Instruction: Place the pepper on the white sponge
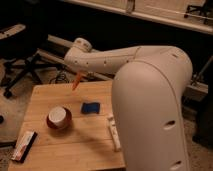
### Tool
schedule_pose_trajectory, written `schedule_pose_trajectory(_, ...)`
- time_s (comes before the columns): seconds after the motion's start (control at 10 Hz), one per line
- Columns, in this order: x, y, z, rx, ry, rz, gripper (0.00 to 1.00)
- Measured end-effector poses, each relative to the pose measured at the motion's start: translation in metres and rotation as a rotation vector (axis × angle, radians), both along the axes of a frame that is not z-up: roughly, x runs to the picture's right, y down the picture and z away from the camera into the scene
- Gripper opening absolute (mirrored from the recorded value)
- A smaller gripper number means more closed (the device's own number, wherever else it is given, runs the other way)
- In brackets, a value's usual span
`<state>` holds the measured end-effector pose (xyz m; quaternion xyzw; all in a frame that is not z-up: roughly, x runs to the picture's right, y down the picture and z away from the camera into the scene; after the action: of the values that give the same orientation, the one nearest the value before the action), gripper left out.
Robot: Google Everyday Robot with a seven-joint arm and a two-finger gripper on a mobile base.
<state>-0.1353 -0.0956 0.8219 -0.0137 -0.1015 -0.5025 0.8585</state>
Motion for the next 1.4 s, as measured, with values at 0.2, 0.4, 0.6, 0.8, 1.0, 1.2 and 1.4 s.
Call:
schedule_pose_trajectory(0.2,0.030,0.044,0.008,-0.058,0.020,0.028,0.00)
schedule_pose_trajectory(0.4,0.041,0.073,0.014,-0.098,0.028,0.034,0.00)
schedule_pose_trajectory(0.6,0.043,0.098,0.025,-0.135,0.033,0.037,0.00)
schedule_pose_trajectory(0.8,0.036,0.113,0.037,-0.157,0.033,0.029,0.00)
schedule_pose_trajectory(1.0,0.033,0.121,0.049,-0.168,0.049,0.019,0.00)
schedule_pose_trajectory(1.2,0.037,0.129,0.060,-0.182,0.074,0.015,0.00)
schedule_pose_trajectory(1.4,0.037,0.136,0.066,-0.189,0.087,0.001,0.00)
